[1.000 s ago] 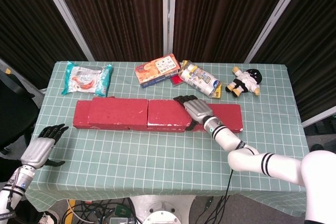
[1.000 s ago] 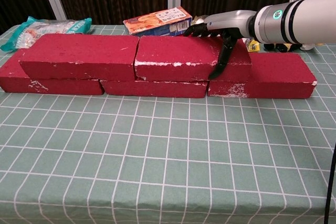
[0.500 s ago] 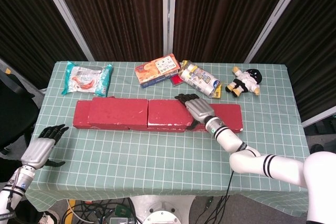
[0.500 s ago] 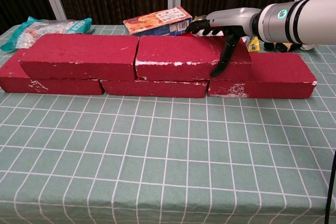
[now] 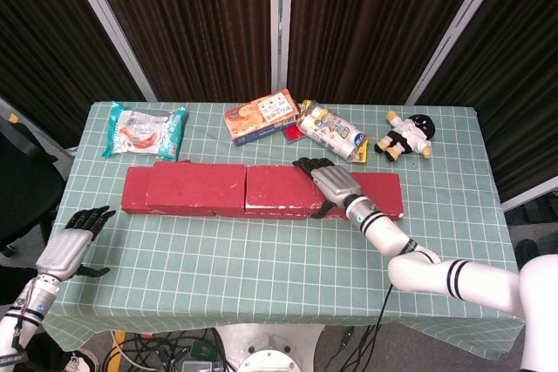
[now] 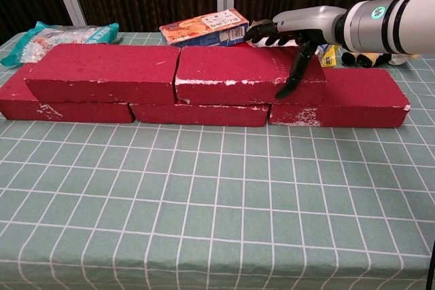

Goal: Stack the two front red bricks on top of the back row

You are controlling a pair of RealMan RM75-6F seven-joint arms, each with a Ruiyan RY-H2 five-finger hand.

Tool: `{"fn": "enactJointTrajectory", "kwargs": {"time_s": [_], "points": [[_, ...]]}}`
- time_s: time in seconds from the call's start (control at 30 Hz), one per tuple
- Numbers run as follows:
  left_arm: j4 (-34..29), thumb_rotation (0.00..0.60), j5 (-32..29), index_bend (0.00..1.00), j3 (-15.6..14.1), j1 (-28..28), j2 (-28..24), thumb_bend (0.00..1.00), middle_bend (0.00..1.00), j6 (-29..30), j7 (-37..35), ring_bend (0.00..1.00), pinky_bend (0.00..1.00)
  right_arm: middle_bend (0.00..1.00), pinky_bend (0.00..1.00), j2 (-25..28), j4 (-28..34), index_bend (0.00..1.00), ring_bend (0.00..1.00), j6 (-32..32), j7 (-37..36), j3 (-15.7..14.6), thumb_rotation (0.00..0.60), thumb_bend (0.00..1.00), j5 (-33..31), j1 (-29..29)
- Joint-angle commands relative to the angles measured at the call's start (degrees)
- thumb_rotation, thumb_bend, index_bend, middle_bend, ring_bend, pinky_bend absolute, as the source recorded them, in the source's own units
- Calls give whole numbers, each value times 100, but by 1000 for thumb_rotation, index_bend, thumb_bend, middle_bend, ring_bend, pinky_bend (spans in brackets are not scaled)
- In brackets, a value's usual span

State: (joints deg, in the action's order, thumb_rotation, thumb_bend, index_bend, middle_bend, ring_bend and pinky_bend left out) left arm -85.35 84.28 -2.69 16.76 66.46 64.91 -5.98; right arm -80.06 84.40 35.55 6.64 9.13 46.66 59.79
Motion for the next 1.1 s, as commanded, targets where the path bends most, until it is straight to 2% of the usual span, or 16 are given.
{"fn": "enactJointTrajectory", "kwargs": {"time_s": [0.03,0.13,0.23,0.33,0.47,0.6,0.8,1.1], "points": [[-23,600,15,35,5,0,-1,1,0,21,11,0,0,0,0,473,492,0,0,236,-105,28,600,0,330,-253],[-75,600,42,34,11,-12,-7,1,0,80,60,0,0,0,0,1027,1100,0,0,548,-225,25,600,0,652,-563],[-102,600,78,34,20,-52,4,1,0,201,123,0,0,0,0,1625,1724,0,0,1010,-293,-108,600,0,1115,-1014],[-60,600,168,34,-1,-116,47,1,0,363,182,0,0,0,0,2067,2153,0,0,1833,-43,-436,600,0,1713,-1621],[-18,600,314,34,-49,-203,81,0,0,572,264,0,0,0,0,2366,2386,0,0,2962,281,-941,600,0,2438,-2498],[56,600,516,34,-81,-302,103,0,0,870,276,0,0,0,0,2513,2256,0,0,3866,117,-1407,600,0,3152,-3358],[213,600,708,34,-165,-470,119,0,0,1195,346,0,0,0,0,2427,1777,0,0,4768,-25,-1820,600,0,3759,-4310],[375,600,907,34,-269,-707,151,0,0,1590,240,0,0,0,0,1969,1129,0,0,5554,-189,-1947,600,0,4038,-5276]]}}
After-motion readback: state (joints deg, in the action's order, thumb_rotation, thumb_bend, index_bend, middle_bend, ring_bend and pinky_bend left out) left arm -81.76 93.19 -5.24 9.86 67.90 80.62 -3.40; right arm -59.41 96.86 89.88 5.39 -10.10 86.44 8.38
